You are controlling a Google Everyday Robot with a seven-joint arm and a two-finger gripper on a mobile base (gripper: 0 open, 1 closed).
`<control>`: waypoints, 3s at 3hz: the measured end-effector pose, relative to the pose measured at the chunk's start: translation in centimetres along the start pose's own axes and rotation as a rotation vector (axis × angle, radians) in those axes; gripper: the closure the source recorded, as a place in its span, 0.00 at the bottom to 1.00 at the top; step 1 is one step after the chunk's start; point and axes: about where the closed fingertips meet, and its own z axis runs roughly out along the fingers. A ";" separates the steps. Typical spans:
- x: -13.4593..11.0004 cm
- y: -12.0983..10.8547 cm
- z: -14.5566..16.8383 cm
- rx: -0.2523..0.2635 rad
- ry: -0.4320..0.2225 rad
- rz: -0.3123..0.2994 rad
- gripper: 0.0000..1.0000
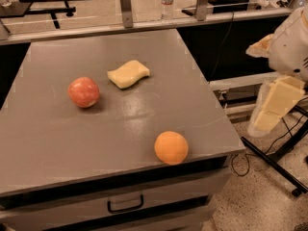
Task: Move orange near sponge
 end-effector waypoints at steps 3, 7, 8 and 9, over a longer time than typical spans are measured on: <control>-5.8 6.1 8.7 -0.179 -0.316 -0.173 0.00; -10.4 11.8 12.8 -0.445 -0.486 -0.217 0.61; -11.0 10.1 12.2 -0.420 -0.509 -0.187 0.84; -11.7 3.5 11.4 -0.248 -0.519 -0.169 1.00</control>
Offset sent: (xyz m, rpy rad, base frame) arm -0.0258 0.1001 -0.0928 0.3035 0.0443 0.3309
